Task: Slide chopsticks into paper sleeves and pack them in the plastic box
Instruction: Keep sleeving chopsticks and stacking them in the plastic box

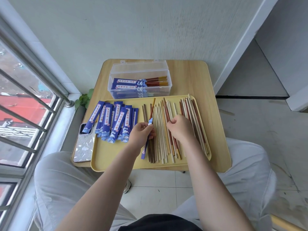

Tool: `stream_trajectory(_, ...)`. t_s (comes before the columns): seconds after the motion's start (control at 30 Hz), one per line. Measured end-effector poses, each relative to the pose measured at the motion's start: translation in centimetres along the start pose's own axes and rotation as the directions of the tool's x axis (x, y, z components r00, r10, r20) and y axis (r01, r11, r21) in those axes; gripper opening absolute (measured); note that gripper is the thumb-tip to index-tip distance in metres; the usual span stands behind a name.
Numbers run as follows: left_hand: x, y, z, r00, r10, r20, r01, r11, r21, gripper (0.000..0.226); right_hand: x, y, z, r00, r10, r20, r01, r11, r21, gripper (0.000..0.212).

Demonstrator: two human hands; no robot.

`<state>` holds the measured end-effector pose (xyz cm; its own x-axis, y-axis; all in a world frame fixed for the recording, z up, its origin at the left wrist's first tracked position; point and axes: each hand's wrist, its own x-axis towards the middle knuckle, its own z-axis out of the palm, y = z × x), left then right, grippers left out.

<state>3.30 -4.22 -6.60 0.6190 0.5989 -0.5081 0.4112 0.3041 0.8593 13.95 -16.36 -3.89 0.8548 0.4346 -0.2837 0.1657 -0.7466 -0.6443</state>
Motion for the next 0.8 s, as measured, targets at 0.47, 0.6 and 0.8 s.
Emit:
stream_trajectory(0.47, -1.4, 1.5, -2.6, 0.969, 0.107, 0.222, -0.088, 0.992, -0.094, 0.002, -0.6, -3.6, -2.7, 0.988, -0.156, 0.008, 0.086, 0.591, 0.802, 0.009)
stream_trajectory(0.6, -1.7, 2.0, -2.7, 0.952, 0.091, 0.291, -0.092, 0.996, -0.009, 0.013, 0.0, -4.3, -2.5, 0.987, -0.103, -0.127, 0.163, 0.628, 0.761, 0.017)
stream_trajectory(0.8, -2.1, 2.4, -2.3, 0.950, 0.114, 0.291, -0.150, 0.983, 0.106, 0.019, 0.4, -5.1, -2.5, 0.971, -0.111, -0.211, 0.232, 0.637, 0.735, 0.019)
